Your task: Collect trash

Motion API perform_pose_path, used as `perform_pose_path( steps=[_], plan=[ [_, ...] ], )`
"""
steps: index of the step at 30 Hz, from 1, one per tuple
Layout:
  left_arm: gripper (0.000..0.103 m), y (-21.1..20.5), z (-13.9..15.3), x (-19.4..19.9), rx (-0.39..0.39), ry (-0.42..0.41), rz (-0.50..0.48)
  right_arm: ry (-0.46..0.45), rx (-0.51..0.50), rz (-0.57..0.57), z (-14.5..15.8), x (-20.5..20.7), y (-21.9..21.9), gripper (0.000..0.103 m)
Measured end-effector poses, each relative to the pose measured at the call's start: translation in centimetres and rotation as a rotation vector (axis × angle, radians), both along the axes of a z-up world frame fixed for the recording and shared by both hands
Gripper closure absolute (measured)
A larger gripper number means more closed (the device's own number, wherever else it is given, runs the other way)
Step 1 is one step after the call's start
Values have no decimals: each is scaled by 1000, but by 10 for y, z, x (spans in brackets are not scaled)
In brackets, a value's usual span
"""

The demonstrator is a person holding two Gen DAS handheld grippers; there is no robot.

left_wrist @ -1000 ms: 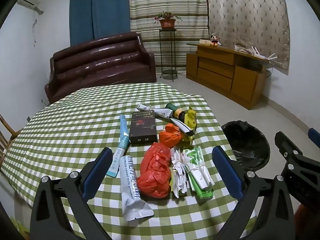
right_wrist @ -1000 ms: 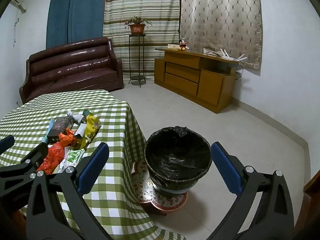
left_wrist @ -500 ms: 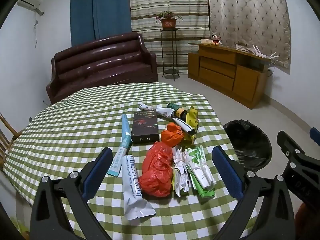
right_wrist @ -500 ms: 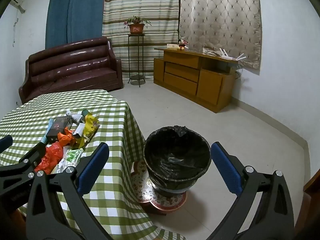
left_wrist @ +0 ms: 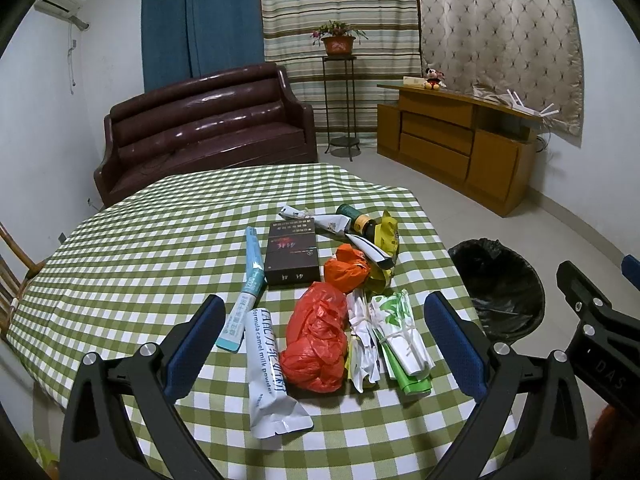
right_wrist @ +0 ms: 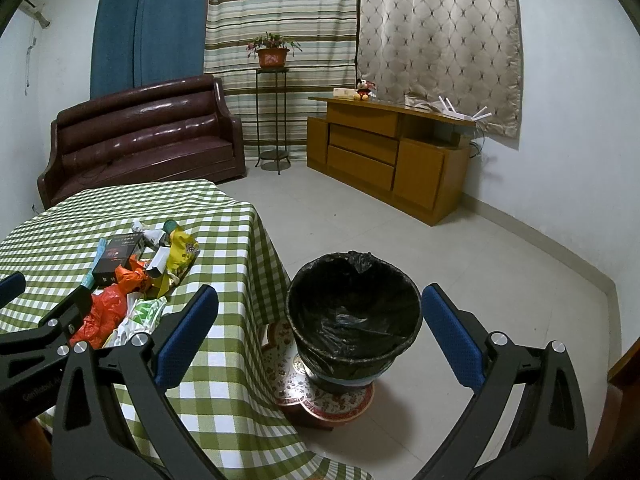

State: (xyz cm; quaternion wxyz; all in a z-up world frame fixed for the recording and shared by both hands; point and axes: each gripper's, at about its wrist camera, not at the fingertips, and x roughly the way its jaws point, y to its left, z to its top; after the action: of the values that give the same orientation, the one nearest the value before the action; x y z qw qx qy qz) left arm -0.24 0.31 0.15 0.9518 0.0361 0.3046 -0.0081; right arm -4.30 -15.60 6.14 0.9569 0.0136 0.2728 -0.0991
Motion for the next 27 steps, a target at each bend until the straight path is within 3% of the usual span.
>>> perform_pose_path(
  steps=[27],
  plan=[
    [6, 5, -2, 0, -2, 3, 4, 1, 1, 0, 0, 0, 0, 4]
  ],
)
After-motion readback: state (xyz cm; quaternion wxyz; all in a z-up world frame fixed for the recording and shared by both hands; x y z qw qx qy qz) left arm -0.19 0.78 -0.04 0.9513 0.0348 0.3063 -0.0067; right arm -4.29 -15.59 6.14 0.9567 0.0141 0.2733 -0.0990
